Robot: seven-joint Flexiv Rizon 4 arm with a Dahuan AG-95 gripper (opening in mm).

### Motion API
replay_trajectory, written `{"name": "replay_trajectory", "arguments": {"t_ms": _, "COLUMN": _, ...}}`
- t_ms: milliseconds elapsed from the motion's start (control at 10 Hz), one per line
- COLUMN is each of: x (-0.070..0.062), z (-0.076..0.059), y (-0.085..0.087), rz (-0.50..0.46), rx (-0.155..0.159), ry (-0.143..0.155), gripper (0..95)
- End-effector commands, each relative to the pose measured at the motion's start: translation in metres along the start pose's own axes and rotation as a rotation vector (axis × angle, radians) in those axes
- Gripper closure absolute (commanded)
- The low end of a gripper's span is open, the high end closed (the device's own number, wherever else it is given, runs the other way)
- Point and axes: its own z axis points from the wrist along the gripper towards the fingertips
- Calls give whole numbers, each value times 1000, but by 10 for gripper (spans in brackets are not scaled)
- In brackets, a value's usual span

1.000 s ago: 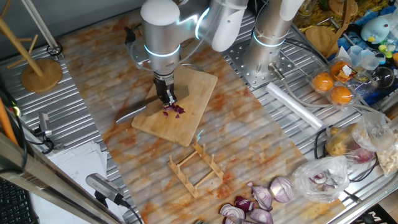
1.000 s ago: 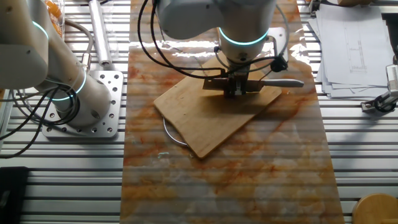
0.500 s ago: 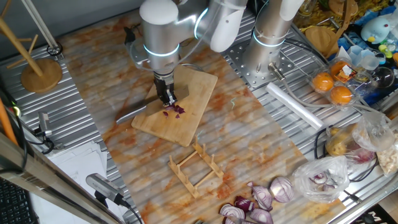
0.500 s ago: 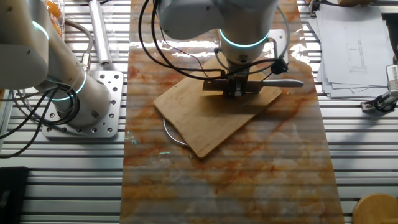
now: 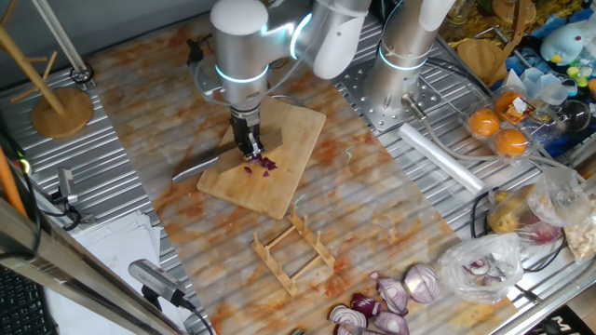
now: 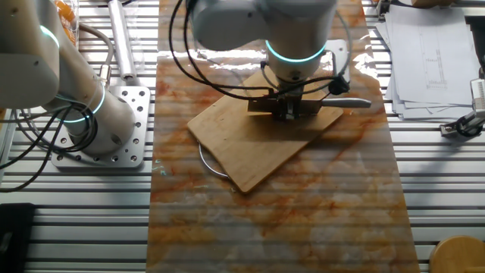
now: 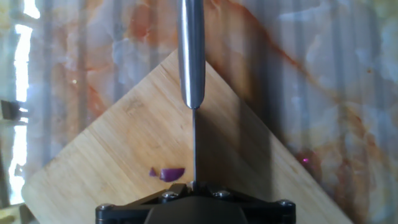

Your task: Chop the onions

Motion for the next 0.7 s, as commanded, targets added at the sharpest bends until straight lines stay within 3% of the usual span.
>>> {"name": "replay_trajectory", "arguments": {"t_ms": 100, "x": 6, "z": -26, "y": -3, "rz": -5, "rx": -13, "ry": 1, "gripper": 950}}
{"name": "replay_trajectory", "arguments": {"t_ms": 700, "x": 9, "z": -33, "y": -5, "rz": 5, "rx": -8, "ry": -1, "gripper": 950}}
